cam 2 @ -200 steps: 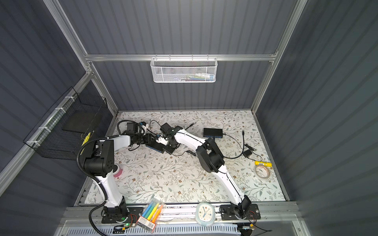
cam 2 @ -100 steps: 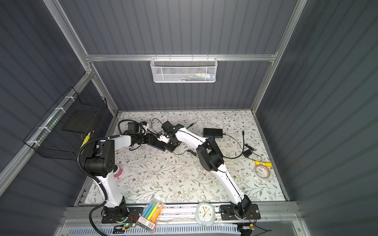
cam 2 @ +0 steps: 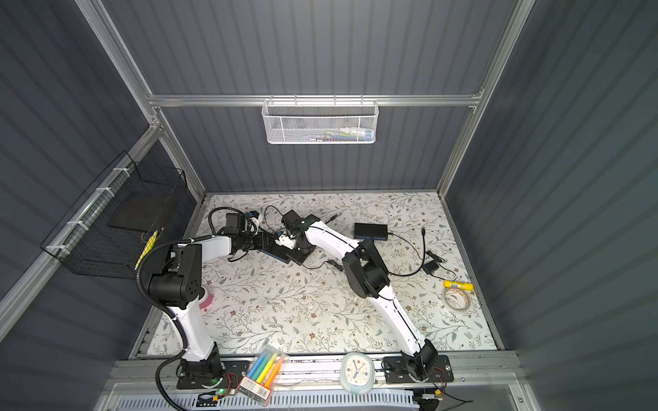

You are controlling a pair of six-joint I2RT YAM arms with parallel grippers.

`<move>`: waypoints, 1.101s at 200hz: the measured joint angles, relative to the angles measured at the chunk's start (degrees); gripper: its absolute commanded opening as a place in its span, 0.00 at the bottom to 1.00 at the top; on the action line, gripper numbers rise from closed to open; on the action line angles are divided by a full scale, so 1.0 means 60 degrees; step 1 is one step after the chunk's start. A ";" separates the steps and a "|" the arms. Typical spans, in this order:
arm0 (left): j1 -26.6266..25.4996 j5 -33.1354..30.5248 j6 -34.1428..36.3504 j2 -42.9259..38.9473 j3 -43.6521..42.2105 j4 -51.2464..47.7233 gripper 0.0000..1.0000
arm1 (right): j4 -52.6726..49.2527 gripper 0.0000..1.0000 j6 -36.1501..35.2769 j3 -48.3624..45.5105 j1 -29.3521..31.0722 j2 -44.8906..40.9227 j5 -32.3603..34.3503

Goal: Insert the plug into the switch port

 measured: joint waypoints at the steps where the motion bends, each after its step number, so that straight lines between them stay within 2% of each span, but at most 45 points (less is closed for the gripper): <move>1: -0.0004 0.0000 0.0000 0.0000 0.0000 0.0007 0.53 | 0.0000 0.00 0.0004 0.0004 0.0000 0.0000 0.0000; 77: -0.0015 -0.0040 -0.0062 0.0000 -0.0146 0.0342 0.53 | -0.0186 0.00 0.0430 0.0404 -0.0022 0.0262 -0.0029; 220: -0.0047 -0.0124 -0.0168 0.0004 -0.0222 0.0576 0.52 | -0.0488 0.00 0.0539 0.0863 -0.0066 0.0466 -0.0015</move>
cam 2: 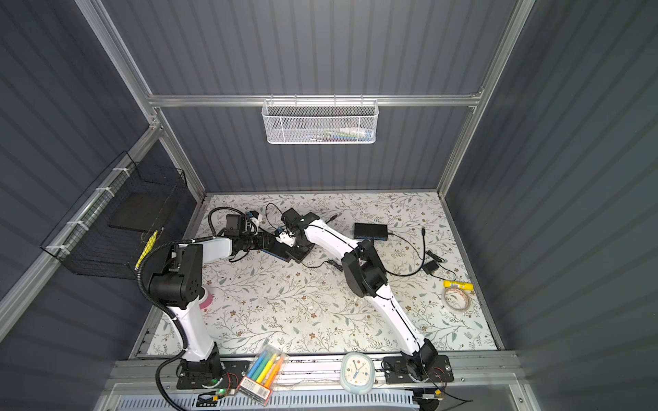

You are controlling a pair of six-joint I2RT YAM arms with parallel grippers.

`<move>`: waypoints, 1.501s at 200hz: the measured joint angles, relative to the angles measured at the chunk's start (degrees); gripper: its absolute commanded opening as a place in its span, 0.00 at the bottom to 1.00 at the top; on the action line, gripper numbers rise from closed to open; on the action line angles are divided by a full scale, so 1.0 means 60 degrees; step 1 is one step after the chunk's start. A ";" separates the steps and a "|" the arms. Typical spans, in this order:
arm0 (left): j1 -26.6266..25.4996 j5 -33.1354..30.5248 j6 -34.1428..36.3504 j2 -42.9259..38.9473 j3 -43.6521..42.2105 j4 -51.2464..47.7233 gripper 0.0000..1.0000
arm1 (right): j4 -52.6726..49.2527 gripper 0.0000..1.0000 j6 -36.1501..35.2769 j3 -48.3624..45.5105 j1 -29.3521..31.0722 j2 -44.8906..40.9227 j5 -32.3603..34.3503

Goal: Insert the plug into the switch port

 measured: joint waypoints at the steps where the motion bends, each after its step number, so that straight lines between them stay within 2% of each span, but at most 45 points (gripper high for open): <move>1: -0.0004 0.0000 0.0000 0.0000 0.0000 0.0000 0.52 | 0.0000 0.00 -0.0004 0.0000 0.0000 0.0000 0.0000; 41: -0.0004 -0.0015 -0.0007 -0.0058 -0.0102 0.0040 0.52 | 0.0171 0.00 -0.0018 -0.0251 0.0000 -0.0124 -0.0004; 96: -0.0423 -0.0138 -0.0324 -0.0867 -0.0991 -0.0299 0.52 | 0.1880 0.00 -0.0109 -0.3756 0.0062 -0.2044 -0.0222; 132: -0.0612 -0.0393 -0.1060 -0.1534 -0.1639 -0.0623 0.55 | 0.2900 0.06 -0.0120 -0.5370 0.0135 -0.2932 -0.0157; 171: -0.0714 -0.0761 -0.1807 -0.2346 -0.2299 -0.1202 0.57 | 0.3563 0.12 -0.0277 -0.5956 0.0087 -0.3238 0.0131; 238: -0.0984 -0.0474 -0.2911 -0.3657 -0.3614 -0.1512 0.57 | 0.4379 0.25 -0.1027 -0.6182 -0.0193 -0.3497 0.0211; 272: -0.1027 -0.0678 -0.3038 -0.4408 -0.3585 -0.2062 0.61 | 0.4546 0.26 -0.1264 -0.6499 -0.0386 -0.4244 0.0124; 300: -0.0976 -0.1027 -0.2951 -0.4878 -0.3053 -0.2663 0.63 | 0.4863 0.26 -0.1002 -0.7286 -0.0667 -0.5176 0.0066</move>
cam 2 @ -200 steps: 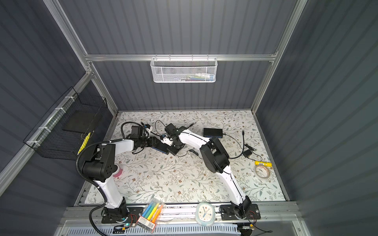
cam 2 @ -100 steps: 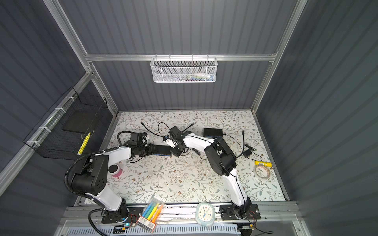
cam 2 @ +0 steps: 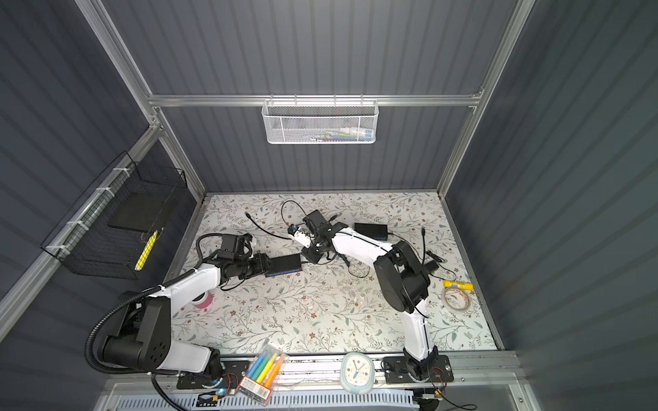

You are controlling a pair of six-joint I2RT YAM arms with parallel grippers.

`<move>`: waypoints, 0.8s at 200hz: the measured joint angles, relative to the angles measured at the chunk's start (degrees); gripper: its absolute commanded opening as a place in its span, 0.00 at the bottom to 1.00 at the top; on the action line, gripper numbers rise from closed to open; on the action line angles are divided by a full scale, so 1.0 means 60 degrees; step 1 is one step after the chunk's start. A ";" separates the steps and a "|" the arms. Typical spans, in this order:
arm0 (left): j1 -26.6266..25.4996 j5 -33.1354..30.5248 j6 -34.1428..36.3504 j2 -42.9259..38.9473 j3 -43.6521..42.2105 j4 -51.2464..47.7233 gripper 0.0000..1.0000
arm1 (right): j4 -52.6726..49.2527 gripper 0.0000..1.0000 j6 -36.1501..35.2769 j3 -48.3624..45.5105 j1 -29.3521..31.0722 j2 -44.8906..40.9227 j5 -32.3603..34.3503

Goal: Insert the plug into the switch port

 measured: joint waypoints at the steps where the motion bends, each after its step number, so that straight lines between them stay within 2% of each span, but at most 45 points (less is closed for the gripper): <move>1: 0.0015 -0.0011 0.0015 -0.0022 0.0029 -0.0018 0.63 | 0.0015 0.26 0.0018 -0.0025 -0.0007 -0.0029 0.0000; 37: 0.0470 -0.0127 0.0280 -0.0747 0.0474 -0.0102 0.64 | 0.0659 0.25 0.0929 -0.1188 -0.0211 -0.1162 0.0029; 66: 0.0652 0.0142 0.0470 -0.0725 0.0528 -0.0102 0.62 | 0.0834 0.23 0.1126 -0.1239 -0.0178 -0.1195 0.0033; 112: 0.0648 0.1045 0.0812 -0.0299 0.0233 -0.0361 0.60 | 0.0091 0.26 -0.0124 -0.1104 -0.0284 -0.0368 -0.0007; 160: 0.0648 0.1016 0.1111 0.0317 0.0433 -0.1064 0.59 | -0.0266 0.28 -0.1271 -0.0750 -0.0601 0.0087 -0.0444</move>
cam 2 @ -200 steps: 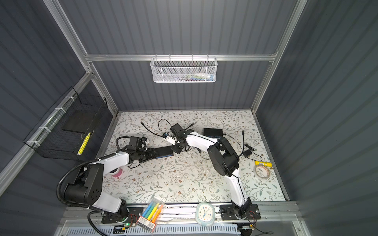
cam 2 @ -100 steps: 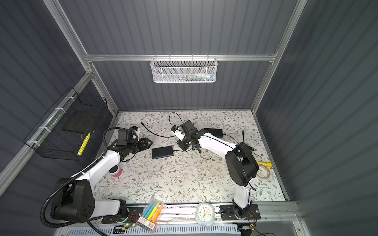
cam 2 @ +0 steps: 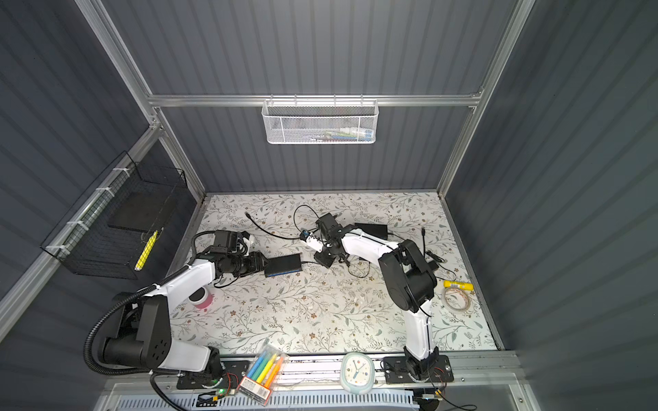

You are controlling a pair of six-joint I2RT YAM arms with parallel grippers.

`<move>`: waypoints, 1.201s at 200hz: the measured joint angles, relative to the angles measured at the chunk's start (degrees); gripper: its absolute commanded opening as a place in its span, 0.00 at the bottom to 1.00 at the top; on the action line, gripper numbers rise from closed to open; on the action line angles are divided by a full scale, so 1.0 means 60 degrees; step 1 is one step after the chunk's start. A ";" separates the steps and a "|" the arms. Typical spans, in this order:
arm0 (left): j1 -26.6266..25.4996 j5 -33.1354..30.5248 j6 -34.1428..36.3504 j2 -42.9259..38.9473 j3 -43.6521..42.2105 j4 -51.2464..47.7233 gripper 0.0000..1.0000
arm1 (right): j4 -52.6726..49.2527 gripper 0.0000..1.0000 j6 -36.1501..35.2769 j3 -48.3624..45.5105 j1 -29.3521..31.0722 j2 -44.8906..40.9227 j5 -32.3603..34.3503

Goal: Insert the plug into the switch port

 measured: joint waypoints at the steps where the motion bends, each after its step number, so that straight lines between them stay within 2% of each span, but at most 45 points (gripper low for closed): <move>1: 0.0000 -0.0007 0.0000 0.0011 0.0007 -0.0007 0.59 | 0.0000 0.28 -0.0011 0.0000 0.0000 0.0007 -0.0011; 63: -0.0004 -0.0259 0.0018 0.0933 0.0430 -0.0095 0.57 | -0.0080 0.28 -0.0841 0.0470 0.0033 0.0772 -0.0678; 116: -0.0171 -0.0131 -0.0007 0.1253 0.0477 0.0102 0.56 | -0.0240 0.27 -0.1137 0.1384 0.0051 0.1515 -0.0736; 240: -0.0178 0.0171 -0.0087 0.1603 0.0503 0.0765 0.55 | -0.0758 0.21 -0.1421 0.1810 0.0419 0.1730 -0.1115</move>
